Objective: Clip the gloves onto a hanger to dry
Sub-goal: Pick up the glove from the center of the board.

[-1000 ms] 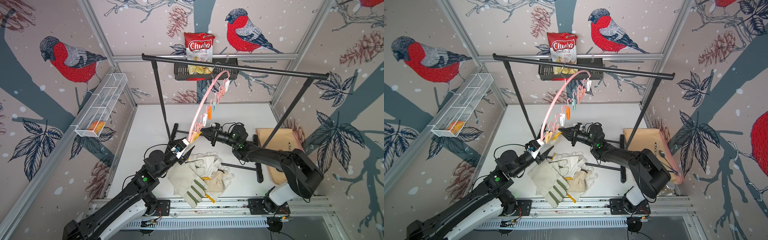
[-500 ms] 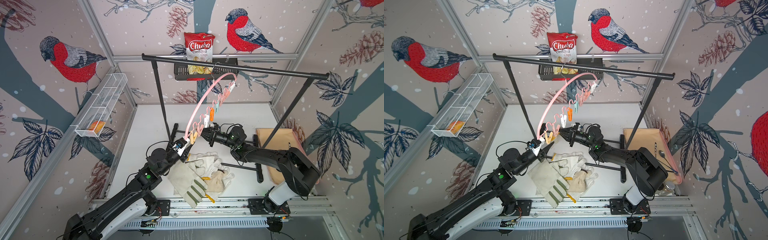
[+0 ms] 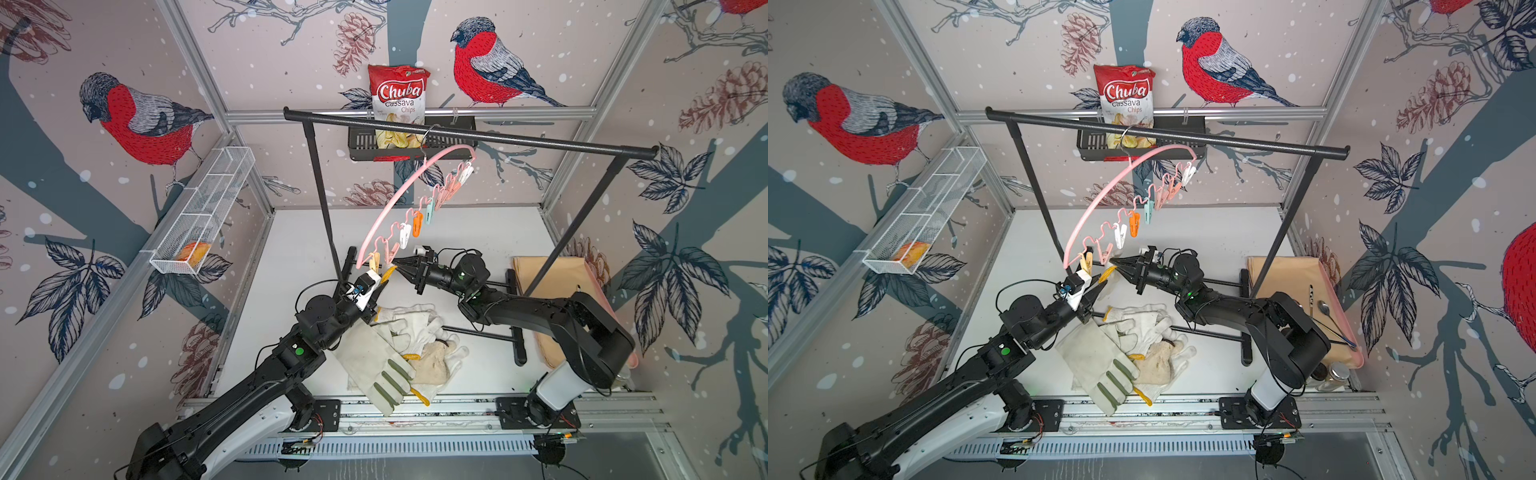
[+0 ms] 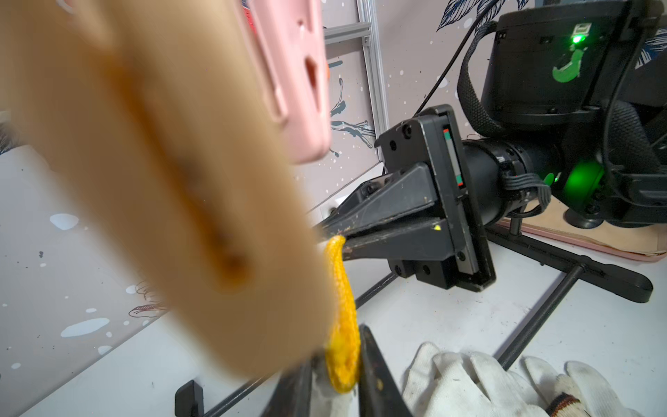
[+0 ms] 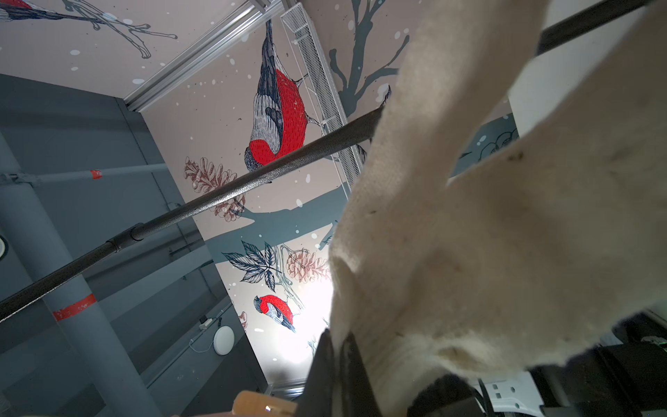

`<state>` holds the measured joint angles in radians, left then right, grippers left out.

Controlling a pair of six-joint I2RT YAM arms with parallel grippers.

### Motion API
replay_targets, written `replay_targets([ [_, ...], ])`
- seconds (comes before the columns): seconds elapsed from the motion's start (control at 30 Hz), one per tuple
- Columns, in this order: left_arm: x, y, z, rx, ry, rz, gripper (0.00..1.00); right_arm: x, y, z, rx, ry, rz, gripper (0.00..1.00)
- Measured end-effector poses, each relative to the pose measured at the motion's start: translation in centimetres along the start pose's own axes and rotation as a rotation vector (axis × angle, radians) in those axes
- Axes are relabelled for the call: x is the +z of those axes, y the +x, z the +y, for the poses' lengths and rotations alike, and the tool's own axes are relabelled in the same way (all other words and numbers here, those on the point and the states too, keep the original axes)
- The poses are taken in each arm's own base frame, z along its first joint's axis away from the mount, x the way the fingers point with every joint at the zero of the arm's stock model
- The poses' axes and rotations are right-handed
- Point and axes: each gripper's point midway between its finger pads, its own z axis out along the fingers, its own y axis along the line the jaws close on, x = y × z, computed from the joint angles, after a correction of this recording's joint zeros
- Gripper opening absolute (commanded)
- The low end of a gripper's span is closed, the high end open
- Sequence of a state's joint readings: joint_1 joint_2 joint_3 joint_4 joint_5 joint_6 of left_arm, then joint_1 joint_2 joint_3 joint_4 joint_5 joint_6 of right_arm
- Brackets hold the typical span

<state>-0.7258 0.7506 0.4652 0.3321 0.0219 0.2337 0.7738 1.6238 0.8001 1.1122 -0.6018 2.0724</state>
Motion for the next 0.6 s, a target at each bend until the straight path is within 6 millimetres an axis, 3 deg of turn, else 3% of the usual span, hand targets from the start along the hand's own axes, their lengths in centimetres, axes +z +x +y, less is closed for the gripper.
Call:
replay_targets([
  [0.17, 0.2, -0.1, 0.2, -0.002, -0.01, -0.005, 0.02, -0.1, -0.1, -0.2, 0.002, -0.003, -0.008, 0.0],
  [0.23, 0.2, -0.2, 0.4, -0.009, -0.02, -0.01, 0.0, -0.2, -0.1, -0.4, 0.004, 0.0, -0.011, 0.09],
  [0.33, 0.2, -0.2, 0.4, -0.017, -0.024, -0.006, 0.0, -0.7, -0.3, -0.7, 0.008, 0.003, -0.021, 0.31],
  [0.6, -0.6, -0.7, 0.6, -0.036, -0.02, 0.029, 0.0, -4.4, -1.6, 0.5, -0.048, 0.053, -0.145, 0.45],
])
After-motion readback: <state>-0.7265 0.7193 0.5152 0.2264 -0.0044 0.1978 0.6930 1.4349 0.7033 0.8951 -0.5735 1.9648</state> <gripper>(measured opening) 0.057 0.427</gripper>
